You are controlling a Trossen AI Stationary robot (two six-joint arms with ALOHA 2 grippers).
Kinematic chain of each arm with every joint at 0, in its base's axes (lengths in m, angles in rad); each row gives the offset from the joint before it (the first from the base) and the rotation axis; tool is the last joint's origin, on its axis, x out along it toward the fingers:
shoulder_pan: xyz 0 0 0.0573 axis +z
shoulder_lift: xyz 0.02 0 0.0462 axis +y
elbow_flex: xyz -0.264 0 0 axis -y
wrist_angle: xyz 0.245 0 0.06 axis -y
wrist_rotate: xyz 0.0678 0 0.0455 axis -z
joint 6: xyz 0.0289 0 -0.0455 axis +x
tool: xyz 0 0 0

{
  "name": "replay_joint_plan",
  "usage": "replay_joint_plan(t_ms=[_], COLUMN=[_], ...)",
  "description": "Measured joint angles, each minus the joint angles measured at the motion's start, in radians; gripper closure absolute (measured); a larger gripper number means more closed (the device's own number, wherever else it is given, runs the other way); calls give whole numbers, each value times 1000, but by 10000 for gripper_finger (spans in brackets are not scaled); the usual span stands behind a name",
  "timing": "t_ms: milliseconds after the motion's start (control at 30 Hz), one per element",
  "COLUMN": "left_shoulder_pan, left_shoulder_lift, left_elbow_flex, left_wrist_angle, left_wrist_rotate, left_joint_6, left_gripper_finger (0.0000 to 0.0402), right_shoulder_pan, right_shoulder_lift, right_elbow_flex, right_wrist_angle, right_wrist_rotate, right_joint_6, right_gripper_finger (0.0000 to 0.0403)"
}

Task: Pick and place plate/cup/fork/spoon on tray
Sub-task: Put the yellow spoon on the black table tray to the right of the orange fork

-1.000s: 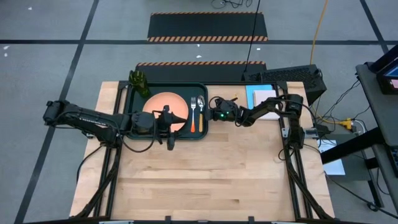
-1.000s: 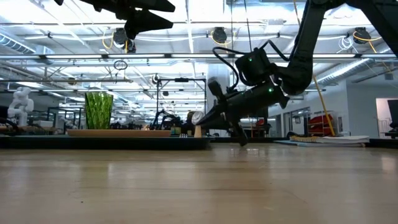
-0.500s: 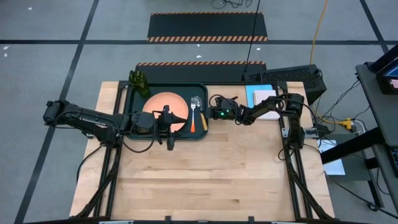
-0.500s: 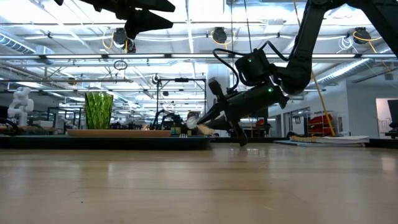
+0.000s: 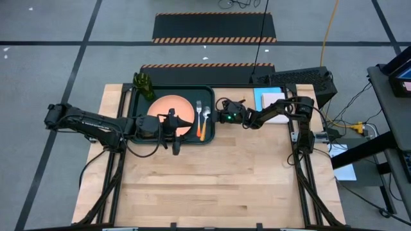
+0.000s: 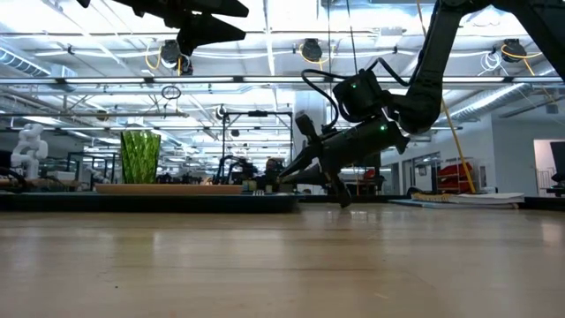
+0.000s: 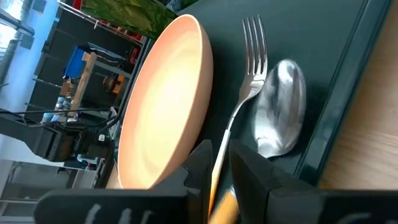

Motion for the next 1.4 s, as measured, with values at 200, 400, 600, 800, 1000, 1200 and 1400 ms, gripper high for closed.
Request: replay_joint_plan(t_ms=[200,400,600,800,1000,1200,1400], left_shoulder_pan=[0,-6,-11,-11,-1,42,94], left_shoulder_lift=[0,-2,-20,-22,-22,-8,7], left_elbow_flex=[0,0,0,1,1,0,0], left_wrist_angle=[-4,-26,-84,-121,-216,-250,-259], left_wrist_rotate=[0,0,-3,-5,-157,-192,-209], left_joint_6=[0,1,4,5,-18,-49,-26], left_gripper_finger=[170,170,170,170,170,170,170], right_shoulder_pan=[6,14,100,174,156,93,92], right_shoulder_lift=[-23,-120,-246,-339,-356,-331,-235], right_elbow_flex=[-1,-7,-5,-3,-3,1,156], right_wrist_angle=[-32,-193,-317,-424,-520,-502,-606], right_wrist_rotate=[-5,30,171,316,332,226,172], right_joint_6=[-50,-187,-328,-459,-634,-790,-869], right_gripper_finger=[353,353,352,352,352,352,326])
